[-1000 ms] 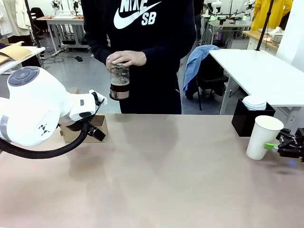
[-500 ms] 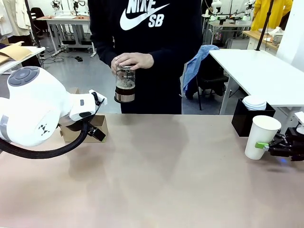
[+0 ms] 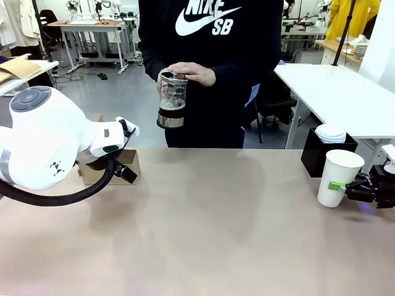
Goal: Pour a drink into a cup and package it in a carrier.
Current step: Pick up the 600 ml Paper Cup and place it in the middle top area of the table.
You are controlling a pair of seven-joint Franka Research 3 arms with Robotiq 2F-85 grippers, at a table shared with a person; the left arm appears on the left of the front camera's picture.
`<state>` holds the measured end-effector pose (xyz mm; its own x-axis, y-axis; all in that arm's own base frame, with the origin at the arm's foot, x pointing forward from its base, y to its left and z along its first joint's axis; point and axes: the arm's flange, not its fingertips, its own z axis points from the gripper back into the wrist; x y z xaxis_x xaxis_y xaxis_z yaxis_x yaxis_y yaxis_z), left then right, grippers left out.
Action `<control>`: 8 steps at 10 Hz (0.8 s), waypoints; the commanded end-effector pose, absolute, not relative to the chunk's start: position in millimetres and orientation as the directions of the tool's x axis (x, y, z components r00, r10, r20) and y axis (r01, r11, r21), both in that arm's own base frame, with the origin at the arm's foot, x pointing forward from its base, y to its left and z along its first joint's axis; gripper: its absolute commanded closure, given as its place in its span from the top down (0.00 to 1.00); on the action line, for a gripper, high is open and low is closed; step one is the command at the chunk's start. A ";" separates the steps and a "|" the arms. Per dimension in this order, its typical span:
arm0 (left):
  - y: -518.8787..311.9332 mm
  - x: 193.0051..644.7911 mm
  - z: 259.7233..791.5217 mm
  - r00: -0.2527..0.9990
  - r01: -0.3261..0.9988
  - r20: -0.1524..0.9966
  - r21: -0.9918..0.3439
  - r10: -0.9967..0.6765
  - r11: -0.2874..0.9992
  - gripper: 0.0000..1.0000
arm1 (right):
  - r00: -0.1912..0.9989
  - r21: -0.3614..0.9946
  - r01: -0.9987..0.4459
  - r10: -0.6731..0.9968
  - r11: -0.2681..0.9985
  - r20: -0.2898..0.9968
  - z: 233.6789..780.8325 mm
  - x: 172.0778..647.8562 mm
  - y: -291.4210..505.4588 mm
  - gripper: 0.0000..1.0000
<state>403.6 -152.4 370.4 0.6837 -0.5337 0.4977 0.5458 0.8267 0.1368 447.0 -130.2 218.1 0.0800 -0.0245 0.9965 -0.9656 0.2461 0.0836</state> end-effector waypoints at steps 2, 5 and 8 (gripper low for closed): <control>-152.0 403.6 370.4 0.684 0.546 0.498 0.135 -0.533 0.827 1.00 | 0.080 0.084 -0.966 -0.025 0.246 0.996 218.1 447.0 -130.2 0.81; -152.0 403.6 370.4 0.684 0.546 0.498 0.135 -0.533 0.827 1.00 | 0.039 0.042 -0.919 -0.017 0.392 0.999 285.1 433.6 -81.8 0.81; -152.0 403.6 370.4 0.684 0.546 0.498 0.135 -0.533 0.827 1.00 | 0.007 0.004 -0.887 0.004 0.462 1.000 338.6 433.8 -17.7 0.81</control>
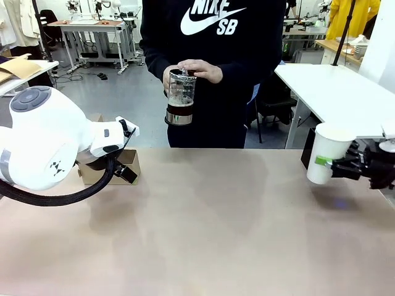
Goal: Pour a drink into a cup and package it in a carrier.
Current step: Pick up the 600 ml Paper Cup and place it in the middle top area of the table.
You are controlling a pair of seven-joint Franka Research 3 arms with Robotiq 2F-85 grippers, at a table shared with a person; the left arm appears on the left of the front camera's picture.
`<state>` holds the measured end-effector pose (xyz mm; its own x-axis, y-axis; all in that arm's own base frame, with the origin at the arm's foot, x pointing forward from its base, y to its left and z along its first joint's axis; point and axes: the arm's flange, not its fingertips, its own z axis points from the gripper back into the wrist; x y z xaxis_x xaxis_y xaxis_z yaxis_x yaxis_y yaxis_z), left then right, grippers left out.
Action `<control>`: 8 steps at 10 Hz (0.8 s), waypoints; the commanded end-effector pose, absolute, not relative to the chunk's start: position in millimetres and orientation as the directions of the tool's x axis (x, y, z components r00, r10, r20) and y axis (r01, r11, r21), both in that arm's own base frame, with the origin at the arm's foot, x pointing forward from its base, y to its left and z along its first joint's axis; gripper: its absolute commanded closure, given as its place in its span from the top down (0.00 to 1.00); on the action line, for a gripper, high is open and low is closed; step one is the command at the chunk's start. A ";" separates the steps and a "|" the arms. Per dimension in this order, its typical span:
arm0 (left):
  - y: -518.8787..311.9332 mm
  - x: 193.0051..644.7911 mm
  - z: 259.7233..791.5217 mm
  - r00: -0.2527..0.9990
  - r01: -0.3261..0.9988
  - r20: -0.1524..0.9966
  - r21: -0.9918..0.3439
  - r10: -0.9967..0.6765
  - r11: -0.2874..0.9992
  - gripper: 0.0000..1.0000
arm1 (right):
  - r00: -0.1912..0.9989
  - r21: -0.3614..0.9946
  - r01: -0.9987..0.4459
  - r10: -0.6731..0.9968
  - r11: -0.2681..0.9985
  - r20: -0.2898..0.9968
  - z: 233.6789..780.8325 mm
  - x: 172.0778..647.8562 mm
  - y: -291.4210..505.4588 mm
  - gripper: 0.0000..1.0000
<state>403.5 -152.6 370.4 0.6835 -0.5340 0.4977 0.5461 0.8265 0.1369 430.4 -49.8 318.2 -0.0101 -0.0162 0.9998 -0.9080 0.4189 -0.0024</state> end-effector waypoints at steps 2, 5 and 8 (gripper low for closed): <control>-152.0 403.6 370.4 0.684 0.546 0.498 0.135 -0.533 0.827 1.00 | -0.036 -0.015 -0.865 -0.032 0.501 0.999 346.1 471.2 40.9 0.81; -152.0 403.6 370.4 0.684 0.546 0.498 0.135 -0.533 0.827 1.00 | -0.102 -0.028 -0.848 -0.111 0.529 0.989 320.9 532.0 100.1 0.81; -152.0 403.6 370.4 0.684 0.546 0.498 0.135 -0.533 0.827 1.00 | -0.068 0.004 -0.846 -0.116 0.533 0.991 278.6 566.3 121.9 0.81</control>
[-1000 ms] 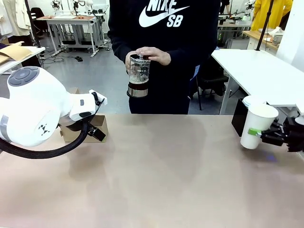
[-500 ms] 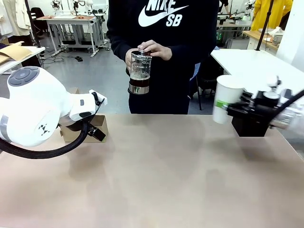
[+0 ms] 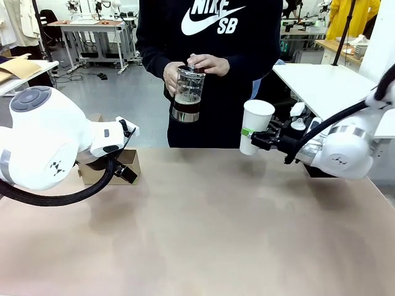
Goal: Pour a drink into a cup and package it in a carrier.
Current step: Pick up the 600 ml Paper Cup and place it in the middle top area of the table, then when a person places the Paper Cup Lid on the 600 ml Paper Cup , lift the 600 ml Paper Cup.
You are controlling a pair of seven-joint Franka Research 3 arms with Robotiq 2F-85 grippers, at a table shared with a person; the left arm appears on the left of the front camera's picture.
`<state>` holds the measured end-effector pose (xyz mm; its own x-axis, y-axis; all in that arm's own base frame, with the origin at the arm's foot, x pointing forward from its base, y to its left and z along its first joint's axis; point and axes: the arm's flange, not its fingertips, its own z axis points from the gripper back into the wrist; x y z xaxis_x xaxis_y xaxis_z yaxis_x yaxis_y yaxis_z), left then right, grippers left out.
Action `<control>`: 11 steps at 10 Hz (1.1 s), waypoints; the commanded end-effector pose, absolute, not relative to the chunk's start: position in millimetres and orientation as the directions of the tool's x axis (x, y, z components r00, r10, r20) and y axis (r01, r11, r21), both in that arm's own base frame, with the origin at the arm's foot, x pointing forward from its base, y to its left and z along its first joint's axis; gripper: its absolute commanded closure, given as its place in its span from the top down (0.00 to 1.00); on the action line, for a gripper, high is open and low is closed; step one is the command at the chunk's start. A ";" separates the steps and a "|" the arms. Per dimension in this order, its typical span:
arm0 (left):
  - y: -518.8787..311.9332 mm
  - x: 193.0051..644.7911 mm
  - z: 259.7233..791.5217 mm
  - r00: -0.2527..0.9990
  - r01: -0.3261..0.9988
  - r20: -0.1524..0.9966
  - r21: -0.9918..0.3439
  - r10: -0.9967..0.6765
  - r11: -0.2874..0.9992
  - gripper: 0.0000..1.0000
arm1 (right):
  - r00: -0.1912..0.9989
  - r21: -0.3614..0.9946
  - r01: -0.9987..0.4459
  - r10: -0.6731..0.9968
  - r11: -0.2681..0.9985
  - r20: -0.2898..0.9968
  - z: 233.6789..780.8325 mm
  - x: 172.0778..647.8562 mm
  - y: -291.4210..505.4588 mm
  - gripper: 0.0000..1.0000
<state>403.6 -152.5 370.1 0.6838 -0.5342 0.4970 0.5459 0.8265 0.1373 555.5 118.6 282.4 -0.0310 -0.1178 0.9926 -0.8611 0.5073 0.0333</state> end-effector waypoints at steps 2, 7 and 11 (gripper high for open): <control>-152.0 403.6 370.4 0.684 0.546 0.498 0.135 -0.533 0.827 1.00 | -0.062 -0.008 -0.856 -0.089 0.517 0.994 261.0 571.7 124.7 0.81; -152.0 403.6 370.4 0.684 0.546 0.498 0.135 -0.533 0.827 1.00 | -0.004 0.052 -0.866 -0.110 0.498 0.994 253.1 569.8 122.4 0.81; -152.0 403.6 370.4 0.684 0.546 0.498 0.135 -0.533 0.827 1.00 | -0.004 0.052 -0.866 -0.110 0.498 0.994 253.1 569.8 122.4 0.81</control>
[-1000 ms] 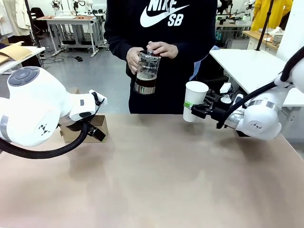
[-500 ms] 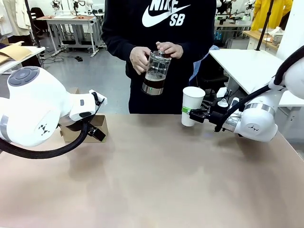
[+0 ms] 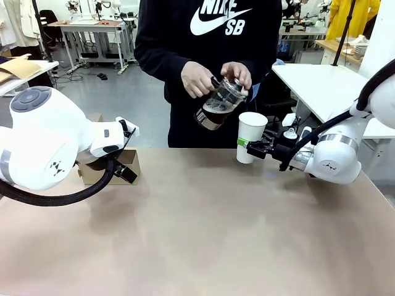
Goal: Pour a drink into a cup and package it in a carrier.
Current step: When a person places the Paper Cup Lid on the 600 ml Paper Cup , lift the 600 ml Paper Cup.
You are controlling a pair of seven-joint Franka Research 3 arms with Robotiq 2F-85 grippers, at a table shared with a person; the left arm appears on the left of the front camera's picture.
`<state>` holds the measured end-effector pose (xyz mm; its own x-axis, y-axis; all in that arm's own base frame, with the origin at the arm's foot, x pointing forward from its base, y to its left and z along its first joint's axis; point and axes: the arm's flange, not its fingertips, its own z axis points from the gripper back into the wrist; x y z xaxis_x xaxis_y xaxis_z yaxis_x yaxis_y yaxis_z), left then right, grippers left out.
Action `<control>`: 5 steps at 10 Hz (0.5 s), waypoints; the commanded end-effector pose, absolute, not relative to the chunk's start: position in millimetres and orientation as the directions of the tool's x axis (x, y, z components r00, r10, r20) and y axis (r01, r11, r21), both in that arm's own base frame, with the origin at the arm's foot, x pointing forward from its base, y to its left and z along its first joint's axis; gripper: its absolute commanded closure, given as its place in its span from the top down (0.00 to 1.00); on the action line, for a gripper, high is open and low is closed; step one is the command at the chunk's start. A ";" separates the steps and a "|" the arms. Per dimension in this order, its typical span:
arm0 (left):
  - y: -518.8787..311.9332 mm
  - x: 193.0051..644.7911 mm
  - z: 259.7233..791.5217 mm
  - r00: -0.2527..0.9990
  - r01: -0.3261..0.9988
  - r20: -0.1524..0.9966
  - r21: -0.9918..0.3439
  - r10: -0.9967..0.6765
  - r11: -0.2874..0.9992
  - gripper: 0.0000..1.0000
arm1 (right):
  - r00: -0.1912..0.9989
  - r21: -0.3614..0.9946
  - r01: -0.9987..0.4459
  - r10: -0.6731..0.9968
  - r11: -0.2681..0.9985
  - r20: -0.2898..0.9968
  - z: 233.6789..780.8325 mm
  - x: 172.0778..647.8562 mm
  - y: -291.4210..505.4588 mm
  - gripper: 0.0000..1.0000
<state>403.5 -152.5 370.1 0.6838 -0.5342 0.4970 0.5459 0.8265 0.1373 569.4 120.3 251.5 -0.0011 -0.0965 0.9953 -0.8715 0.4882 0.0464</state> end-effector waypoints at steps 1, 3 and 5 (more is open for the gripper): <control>-152.0 403.6 370.4 0.684 0.546 0.498 0.135 -0.533 0.827 1.00 | -0.004 0.052 -0.866 -0.110 0.498 0.994 253.1 569.8 122.4 0.81; -152.0 403.6 370.4 0.684 0.546 0.498 0.135 -0.533 0.827 1.00 | -0.004 0.052 -0.866 -0.110 0.498 0.994 253.1 569.8 122.4 0.81; -152.0 403.6 370.4 0.684 0.546 0.498 0.135 -0.533 0.827 1.00 | -0.004 0.052 -0.866 -0.110 0.498 0.994 253.1 569.8 122.4 0.81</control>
